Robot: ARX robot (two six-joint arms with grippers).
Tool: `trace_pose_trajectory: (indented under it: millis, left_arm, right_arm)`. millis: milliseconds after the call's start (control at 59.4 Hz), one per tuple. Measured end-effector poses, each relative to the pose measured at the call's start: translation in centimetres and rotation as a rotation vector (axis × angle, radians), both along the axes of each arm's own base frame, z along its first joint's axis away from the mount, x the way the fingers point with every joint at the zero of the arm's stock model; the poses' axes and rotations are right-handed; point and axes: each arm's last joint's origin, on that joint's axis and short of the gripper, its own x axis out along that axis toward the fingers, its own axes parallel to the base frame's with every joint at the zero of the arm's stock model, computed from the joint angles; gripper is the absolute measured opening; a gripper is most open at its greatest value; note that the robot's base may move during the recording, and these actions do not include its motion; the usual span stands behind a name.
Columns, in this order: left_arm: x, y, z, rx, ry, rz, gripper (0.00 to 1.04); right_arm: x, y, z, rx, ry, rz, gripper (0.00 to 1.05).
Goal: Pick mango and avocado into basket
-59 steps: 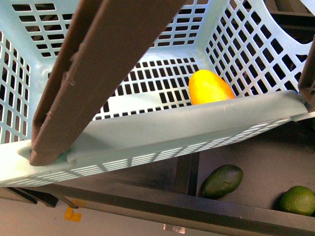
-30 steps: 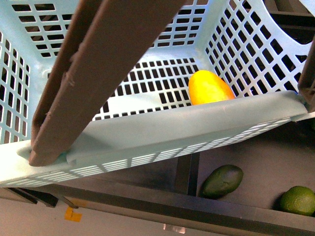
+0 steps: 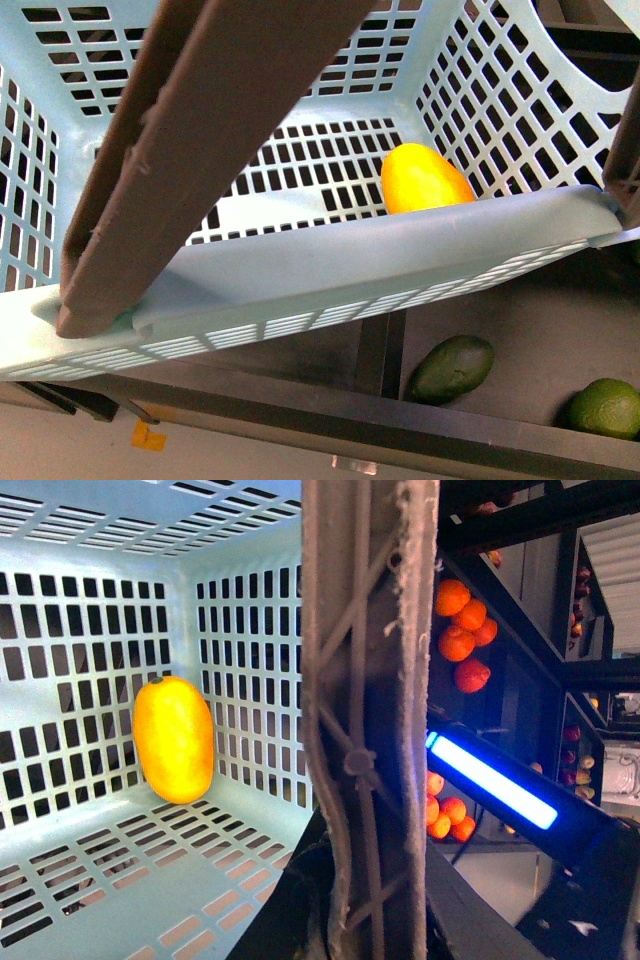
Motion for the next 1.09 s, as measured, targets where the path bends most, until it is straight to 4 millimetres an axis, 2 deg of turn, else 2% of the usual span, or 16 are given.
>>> trace_pose_trajectory:
  millis: [152, 219, 303, 572, 657, 774, 926, 1094]
  left_arm:
    - [0.0, 0.0, 0.0, 0.000, 0.000, 0.000, 0.07]
    - [0.0, 0.0, 0.0, 0.000, 0.000, 0.000, 0.07]
    - [0.0, 0.0, 0.0, 0.000, 0.000, 0.000, 0.07]
    - [0.0, 0.0, 0.0, 0.000, 0.000, 0.000, 0.07]
    - [0.0, 0.0, 0.0, 0.000, 0.000, 0.000, 0.07]
    - [0.0, 0.0, 0.0, 0.000, 0.000, 0.000, 0.07]
    - [0.0, 0.0, 0.0, 0.000, 0.000, 0.000, 0.07]
    - [0.0, 0.0, 0.0, 0.000, 0.000, 0.000, 0.07]
  right_arm:
    - [-2.6, -1.5, 4.7, 0.013, -0.097, -0.025, 0.53]
    - [-4.7, -2.2, 7.4, 0.026, -0.151, -0.043, 0.53]
    - [-7.1, -2.7, 9.9, 0.044, -0.198, -0.068, 0.53]
    - [-14.6, -2.3, 17.9, 0.108, -0.365, -0.119, 0.53]
    - [-17.9, -0.7, 22.0, 0.140, -0.483, -0.105, 0.53]
    - [-20.8, 2.0, 25.8, 0.192, -0.603, -0.087, 0.53]
    - [-21.5, 5.2, 27.2, 0.245, -0.639, -0.055, 0.53]
    - [-21.2, 9.1, 27.6, 0.313, -0.636, -0.005, 0.53]
